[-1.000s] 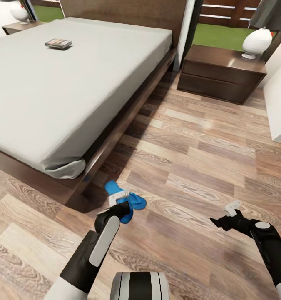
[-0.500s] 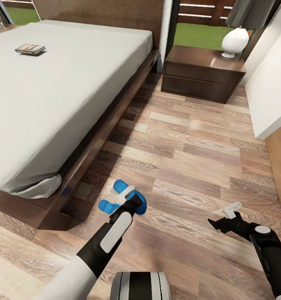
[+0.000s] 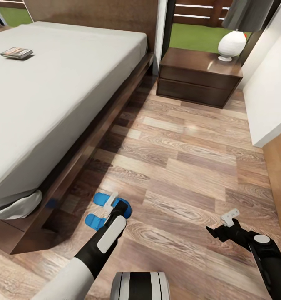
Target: In the bedroom, move the book from the bed onto either nightstand, and place the two sandals side by side next to the bed.
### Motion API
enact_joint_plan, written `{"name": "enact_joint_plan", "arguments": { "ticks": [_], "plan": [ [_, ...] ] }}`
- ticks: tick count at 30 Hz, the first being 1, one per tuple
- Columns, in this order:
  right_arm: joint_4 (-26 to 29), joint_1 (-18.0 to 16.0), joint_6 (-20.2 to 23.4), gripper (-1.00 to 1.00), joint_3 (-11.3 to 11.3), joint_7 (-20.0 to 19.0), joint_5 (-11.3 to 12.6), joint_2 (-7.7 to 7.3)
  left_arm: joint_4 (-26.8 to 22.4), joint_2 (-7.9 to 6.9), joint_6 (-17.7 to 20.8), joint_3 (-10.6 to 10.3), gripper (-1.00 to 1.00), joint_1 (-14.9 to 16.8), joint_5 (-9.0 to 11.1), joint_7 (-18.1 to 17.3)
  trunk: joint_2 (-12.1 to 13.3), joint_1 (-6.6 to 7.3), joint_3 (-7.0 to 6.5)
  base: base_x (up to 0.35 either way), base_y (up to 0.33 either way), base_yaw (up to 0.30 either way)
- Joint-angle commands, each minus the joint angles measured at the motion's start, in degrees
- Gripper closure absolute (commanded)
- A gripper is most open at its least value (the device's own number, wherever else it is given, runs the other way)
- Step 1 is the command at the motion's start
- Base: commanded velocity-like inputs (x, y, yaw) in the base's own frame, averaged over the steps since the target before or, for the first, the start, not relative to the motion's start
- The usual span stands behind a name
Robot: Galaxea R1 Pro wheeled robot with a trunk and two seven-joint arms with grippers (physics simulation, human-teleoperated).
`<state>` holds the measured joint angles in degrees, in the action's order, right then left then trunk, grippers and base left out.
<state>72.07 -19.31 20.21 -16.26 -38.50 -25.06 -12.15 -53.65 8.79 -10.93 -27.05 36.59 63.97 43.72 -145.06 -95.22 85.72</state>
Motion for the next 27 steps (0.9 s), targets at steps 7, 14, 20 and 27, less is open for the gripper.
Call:
{"name": "enact_joint_plan", "arguments": {
  "ticks": [7,14,20,27],
  "plan": [
    [0.15,0.6,0.1,-1.0,0.0,-0.5,-0.51,0.01,3.46,-0.46,-0.06,0.72,1.0,0.3,0.41,-0.39,-0.02,0.01,0.03,0.103,-0.007,0.0],
    [0.21,0.93,0.09,-1.0,0.04,-0.52,-0.51,0.01,6.77,-0.81,0.17,0.74,1.0,0.32,0.47,-2.16,-0.02,0.01,0.03,0.301,0.0,0.0],
    [0.26,1.27,0.09,-1.0,0.22,-0.52,-0.5,-0.01,10.88,-0.78,0.14,0.83,1.0,0.4,0.69,-6.41,-0.02,0.01,0.03,0.214,0.0,0.0],
    [0.26,1.53,0.09,-1.0,0.26,-0.52,-0.58,-0.04,13.18,-0.85,-0.19,5.85,1.0,0.25,0.79,-9.47,-0.02,0.01,0.03,0.024,0.0,0.0]
  ]
}}
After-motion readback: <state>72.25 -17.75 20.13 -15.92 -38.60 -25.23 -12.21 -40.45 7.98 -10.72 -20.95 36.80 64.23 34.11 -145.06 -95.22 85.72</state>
